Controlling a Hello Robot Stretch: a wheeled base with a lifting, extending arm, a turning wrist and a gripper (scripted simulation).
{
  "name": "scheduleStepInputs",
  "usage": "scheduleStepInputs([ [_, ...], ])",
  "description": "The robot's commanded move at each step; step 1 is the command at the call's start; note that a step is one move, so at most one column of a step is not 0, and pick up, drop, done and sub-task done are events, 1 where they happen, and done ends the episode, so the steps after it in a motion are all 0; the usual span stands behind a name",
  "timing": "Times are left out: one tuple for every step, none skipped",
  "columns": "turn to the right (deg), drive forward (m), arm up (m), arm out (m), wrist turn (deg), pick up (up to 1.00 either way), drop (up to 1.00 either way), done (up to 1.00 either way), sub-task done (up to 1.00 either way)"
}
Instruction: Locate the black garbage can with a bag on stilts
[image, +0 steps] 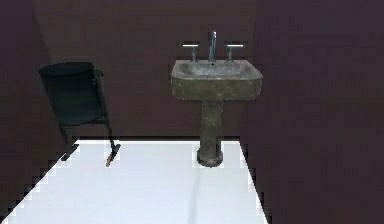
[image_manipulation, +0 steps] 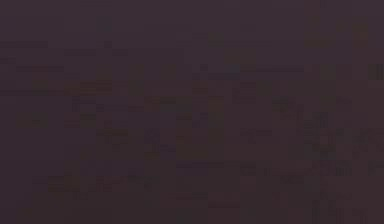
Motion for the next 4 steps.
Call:
scheduleStepInputs([
  [-18.0, 0.00, 0.00, 0.00, 0.0, 0.00, 0.00, 0.00, 0.00],
  [0.0, 1.00, 0.00, 0.00, 0.0, 0.00, 0.00, 0.00, 0.00],
  [-18.0, 0.00, 0.00, 0.00, 0.0, 0.00, 0.00, 0.00, 0.00],
  [0.0, 0.15, 0.00, 0.00, 0.0, 0.00, 0.00, 0.00, 0.00],
])
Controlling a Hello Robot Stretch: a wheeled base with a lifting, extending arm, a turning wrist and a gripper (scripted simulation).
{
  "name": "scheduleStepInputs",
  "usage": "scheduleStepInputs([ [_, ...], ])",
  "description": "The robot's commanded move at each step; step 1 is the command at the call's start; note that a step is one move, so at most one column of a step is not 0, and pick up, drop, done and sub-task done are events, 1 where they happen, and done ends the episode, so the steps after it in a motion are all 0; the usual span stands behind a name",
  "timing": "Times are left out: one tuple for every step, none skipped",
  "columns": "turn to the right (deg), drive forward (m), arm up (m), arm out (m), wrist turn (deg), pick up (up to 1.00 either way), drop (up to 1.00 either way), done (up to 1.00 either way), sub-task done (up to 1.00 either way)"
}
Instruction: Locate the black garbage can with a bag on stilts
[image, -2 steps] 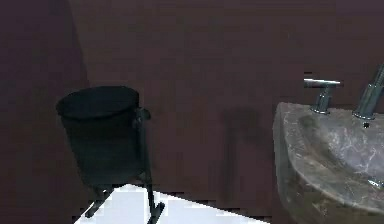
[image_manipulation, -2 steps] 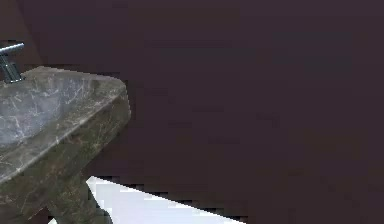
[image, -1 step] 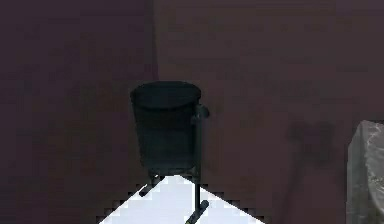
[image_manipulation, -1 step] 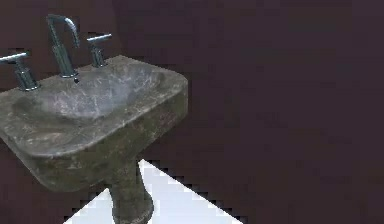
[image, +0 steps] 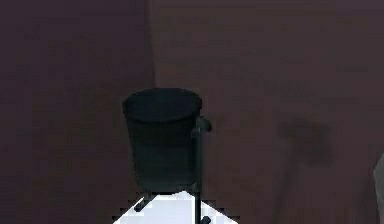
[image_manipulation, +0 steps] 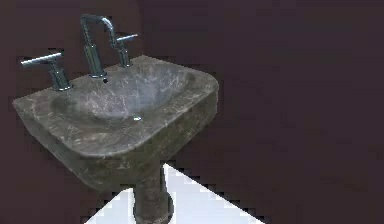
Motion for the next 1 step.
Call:
scheduleStepInputs([
  [0.0, 0.00, 0.00, 0.00, 0.0, 0.00, 0.00, 1.00, 0.00],
])
